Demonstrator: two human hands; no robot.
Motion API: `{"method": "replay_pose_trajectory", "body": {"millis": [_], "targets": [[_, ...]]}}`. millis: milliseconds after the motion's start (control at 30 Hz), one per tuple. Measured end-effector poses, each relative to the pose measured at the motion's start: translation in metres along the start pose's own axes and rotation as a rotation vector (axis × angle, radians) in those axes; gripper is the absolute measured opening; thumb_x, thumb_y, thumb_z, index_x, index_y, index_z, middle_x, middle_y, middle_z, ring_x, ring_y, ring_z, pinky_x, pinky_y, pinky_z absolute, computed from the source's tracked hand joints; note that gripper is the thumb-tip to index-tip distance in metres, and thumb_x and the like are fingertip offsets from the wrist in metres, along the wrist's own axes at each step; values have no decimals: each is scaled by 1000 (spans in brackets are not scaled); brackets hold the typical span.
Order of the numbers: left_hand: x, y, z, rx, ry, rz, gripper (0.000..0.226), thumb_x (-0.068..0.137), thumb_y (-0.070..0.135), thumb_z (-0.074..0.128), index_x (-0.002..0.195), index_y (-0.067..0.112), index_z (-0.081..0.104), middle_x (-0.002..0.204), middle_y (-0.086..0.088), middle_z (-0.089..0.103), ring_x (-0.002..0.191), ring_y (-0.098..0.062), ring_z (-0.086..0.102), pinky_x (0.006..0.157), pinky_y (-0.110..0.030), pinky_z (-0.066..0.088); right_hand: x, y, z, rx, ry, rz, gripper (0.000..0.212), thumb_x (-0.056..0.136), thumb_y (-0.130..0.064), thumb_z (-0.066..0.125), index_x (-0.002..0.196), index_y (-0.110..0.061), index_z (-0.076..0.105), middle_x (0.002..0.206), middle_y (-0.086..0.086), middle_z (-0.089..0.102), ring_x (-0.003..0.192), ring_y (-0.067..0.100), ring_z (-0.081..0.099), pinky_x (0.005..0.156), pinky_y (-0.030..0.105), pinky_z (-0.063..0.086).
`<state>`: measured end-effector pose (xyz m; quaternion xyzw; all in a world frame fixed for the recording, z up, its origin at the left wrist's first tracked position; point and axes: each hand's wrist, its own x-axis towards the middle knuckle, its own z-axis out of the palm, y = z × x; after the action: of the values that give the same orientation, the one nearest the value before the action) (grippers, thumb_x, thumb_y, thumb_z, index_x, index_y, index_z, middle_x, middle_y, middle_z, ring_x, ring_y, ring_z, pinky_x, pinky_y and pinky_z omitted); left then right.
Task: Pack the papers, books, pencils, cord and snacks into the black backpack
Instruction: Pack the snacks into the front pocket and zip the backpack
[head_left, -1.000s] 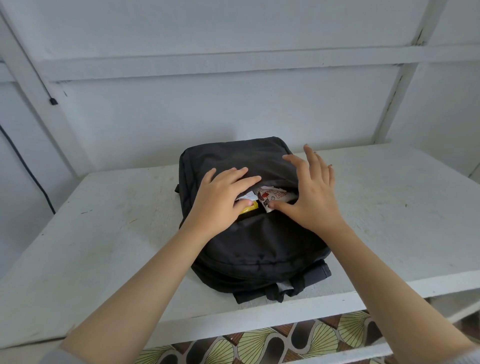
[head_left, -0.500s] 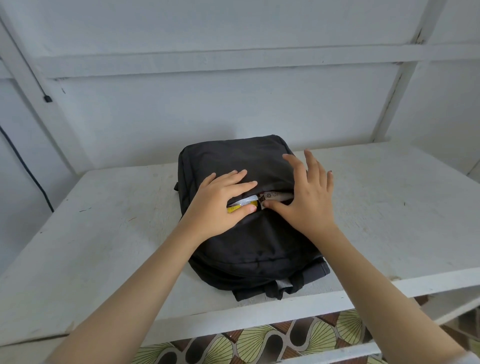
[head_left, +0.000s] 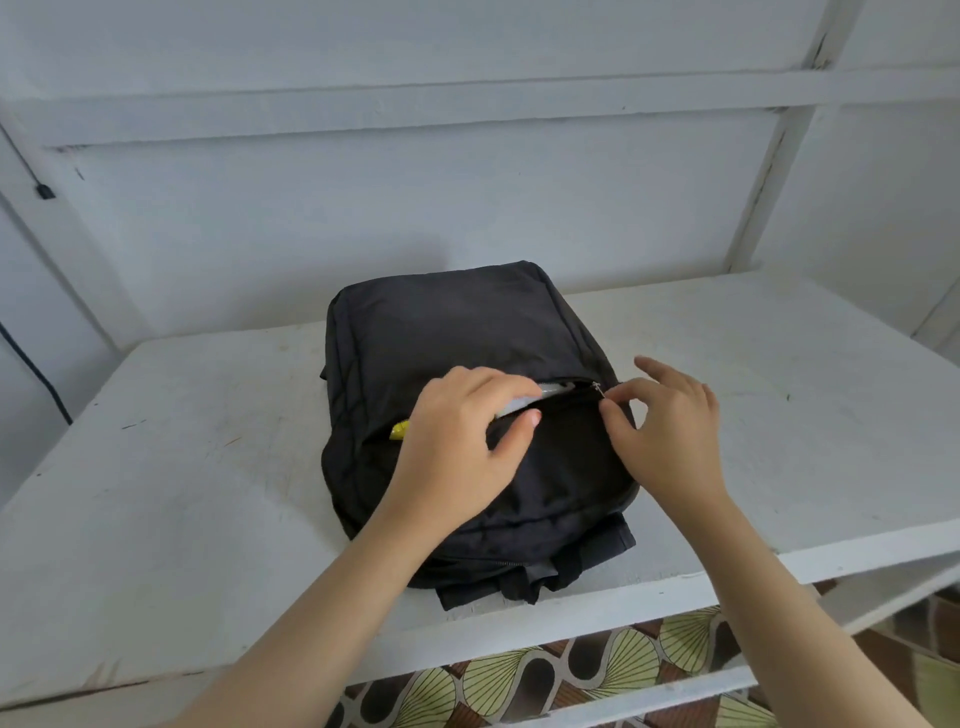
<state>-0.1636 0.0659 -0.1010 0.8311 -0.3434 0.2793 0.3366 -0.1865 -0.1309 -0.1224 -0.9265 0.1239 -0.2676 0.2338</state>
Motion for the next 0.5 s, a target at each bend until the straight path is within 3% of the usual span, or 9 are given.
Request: {"method": "replay_pose_trajectory", "body": {"millis": [100,167,267,400,500], "targets": [[-3,16,11,-56,-65,-79,16,85,32,58,96,24,67,71,19,59,60,-5,55,58,-24,51,4,0,-4,114,-36,78,10,84,-27,68,87,-19,71,136,4,53,127,24,45,108,45,31],[-3,23,20,-43,-136,-160,9,87,32,61,93,27,65,63,20,54,54,-5,54,51,-16,47,5,0,-6,201,-94,132,11,85,-27,67,89,-17,71,139,3,50,129,23,42,106,40,32],[0,27,35,3,-204,-282,10,89,33,57,92,28,65,64,19,53,55,-2,53,51,-12,45,4,4,-6,190,-113,83,11,88,-22,62,87,-14,70,140,4,49,130,24,40,104,36,32],[4,29,49,78,-209,-395,17,93,35,50,99,29,65,68,15,55,59,-3,53,54,-18,46,-1,8,-7,242,-87,-39,12,87,-16,63,75,-16,61,140,3,47,130,21,38,97,25,27],[4,34,58,145,-209,-449,25,97,38,41,101,29,64,63,15,50,56,-3,50,51,-19,40,-7,13,-2,269,-67,-145,9,84,-13,65,76,-15,61,143,4,43,131,18,35,98,26,28]]}}
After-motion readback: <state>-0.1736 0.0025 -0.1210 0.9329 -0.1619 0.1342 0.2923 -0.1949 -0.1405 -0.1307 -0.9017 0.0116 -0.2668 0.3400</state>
